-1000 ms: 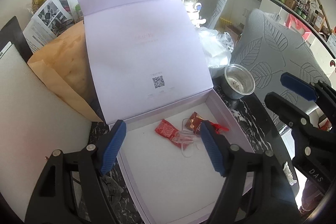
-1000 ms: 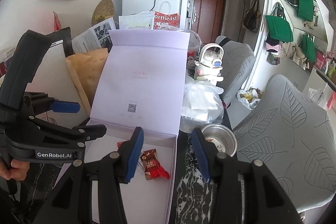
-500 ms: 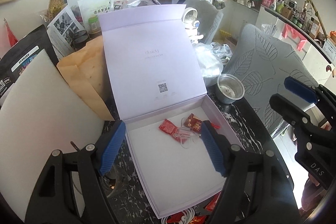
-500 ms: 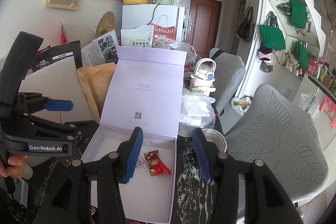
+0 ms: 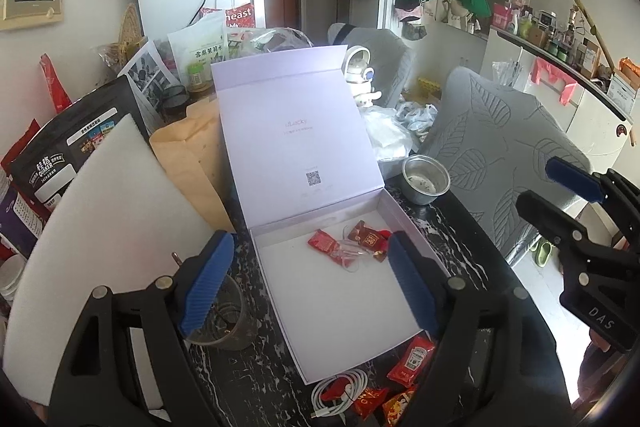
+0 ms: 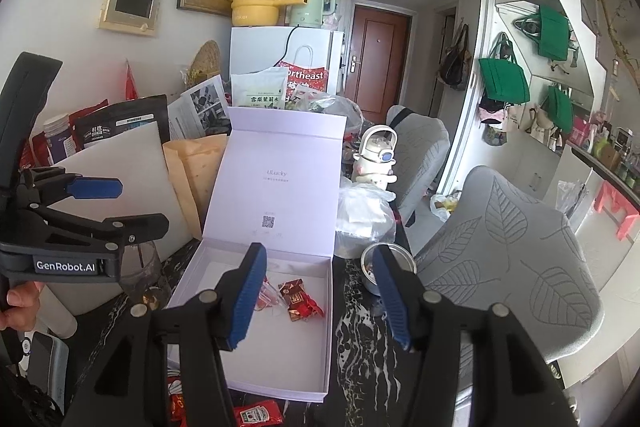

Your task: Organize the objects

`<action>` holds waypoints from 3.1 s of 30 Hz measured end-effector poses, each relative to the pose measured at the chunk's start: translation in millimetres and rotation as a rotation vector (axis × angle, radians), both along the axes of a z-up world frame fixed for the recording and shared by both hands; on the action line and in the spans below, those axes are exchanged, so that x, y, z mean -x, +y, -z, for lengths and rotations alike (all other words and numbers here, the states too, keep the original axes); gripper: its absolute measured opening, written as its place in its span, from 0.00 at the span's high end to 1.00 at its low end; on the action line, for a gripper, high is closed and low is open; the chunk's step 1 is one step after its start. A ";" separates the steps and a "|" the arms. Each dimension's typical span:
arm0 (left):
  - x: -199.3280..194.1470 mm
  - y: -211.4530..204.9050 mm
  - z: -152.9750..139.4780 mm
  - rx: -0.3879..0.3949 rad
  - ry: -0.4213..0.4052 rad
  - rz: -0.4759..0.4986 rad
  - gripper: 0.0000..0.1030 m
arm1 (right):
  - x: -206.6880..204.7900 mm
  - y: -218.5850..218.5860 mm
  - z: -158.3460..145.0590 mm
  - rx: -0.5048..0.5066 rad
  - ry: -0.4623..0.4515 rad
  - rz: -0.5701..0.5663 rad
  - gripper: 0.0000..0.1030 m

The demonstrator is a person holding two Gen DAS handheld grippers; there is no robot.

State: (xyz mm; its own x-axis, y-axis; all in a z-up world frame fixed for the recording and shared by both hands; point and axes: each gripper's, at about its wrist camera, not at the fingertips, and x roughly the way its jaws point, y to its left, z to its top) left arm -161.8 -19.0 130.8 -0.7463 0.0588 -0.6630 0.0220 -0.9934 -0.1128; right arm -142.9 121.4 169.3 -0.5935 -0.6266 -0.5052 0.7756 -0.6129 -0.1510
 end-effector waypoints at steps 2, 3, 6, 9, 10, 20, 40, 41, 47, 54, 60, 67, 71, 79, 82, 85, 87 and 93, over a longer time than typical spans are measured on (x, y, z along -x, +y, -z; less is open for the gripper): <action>-7.0 1.8 -1.8 0.000 0.005 0.002 0.22 | -5.5 5.6 -1.3 0.003 -0.003 0.005 0.45; -10.5 2.8 -2.7 0.001 0.008 0.003 0.21 | -8.1 7.8 -1.8 0.003 -0.003 0.007 0.44; -19.2 6.1 -5.0 0.009 0.009 0.010 0.20 | -16.8 14.7 -3.1 0.003 0.002 0.015 0.42; -27.0 8.0 -6.3 0.010 0.015 0.016 0.19 | -24.4 19.5 -3.8 0.007 0.002 0.016 0.41; -29.1 8.1 -6.5 0.009 0.015 0.017 0.19 | -27.4 21.1 -3.5 0.008 0.003 0.018 0.40; -45.4 7.5 -2.9 0.014 0.013 0.020 0.18 | -45.1 33.6 4.4 0.011 -0.017 0.037 0.40; -75.7 14.0 27.8 0.007 -0.039 0.046 0.18 | -73.1 55.4 43.4 -0.011 -0.113 0.057 0.40; -77.3 14.8 30.1 0.007 -0.043 0.048 0.18 | -74.5 56.4 46.3 -0.014 -0.117 0.060 0.40; -84.8 16.5 44.0 0.006 -0.067 0.063 0.18 | -82.3 59.6 64.8 -0.028 -0.155 0.061 0.40; -91.4 13.3 64.4 -0.005 -0.101 0.067 0.18 | -89.7 58.2 90.2 -0.045 -0.202 0.064 0.40; -94.1 8.9 84.4 -0.035 -0.131 0.082 0.18 | -95.6 55.7 112.2 -0.057 -0.246 0.056 0.40; -98.8 13.1 107.2 -0.016 -0.158 0.104 0.18 | -99.1 49.2 137.9 -0.046 -0.303 0.043 0.33; -100.3 13.5 119.3 -0.012 -0.169 0.111 0.18 | -100.3 43.6 152.3 -0.055 -0.329 0.040 0.30; -103.1 8.6 141.1 -0.050 -0.175 0.125 0.18 | -101.2 39.8 179.9 -0.067 -0.370 0.037 0.23; -102.6 5.9 148.9 -0.068 -0.173 0.116 0.18 | -99.4 41.5 191.9 -0.052 -0.403 0.060 0.21; -100.6 4.5 159.5 -0.083 -0.187 0.119 0.18 | -97.2 42.9 203.1 -0.051 -0.426 0.084 0.21; -100.5 4.5 165.9 -0.088 -0.193 0.121 0.18 | -96.4 43.1 208.4 -0.063 -0.421 0.102 0.21; -99.8 1.3 178.7 -0.099 -0.201 0.090 0.18 | -88.2 43.1 224.1 -0.066 -0.480 0.115 0.20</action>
State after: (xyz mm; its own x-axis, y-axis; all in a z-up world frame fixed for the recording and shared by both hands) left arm -62.0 -17.7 -47.9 -0.5883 0.1914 -0.7857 -0.0345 -0.9767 -0.2120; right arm -54.7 164.5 -54.8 -0.3475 -0.5281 -0.7748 0.6954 -0.6995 0.1649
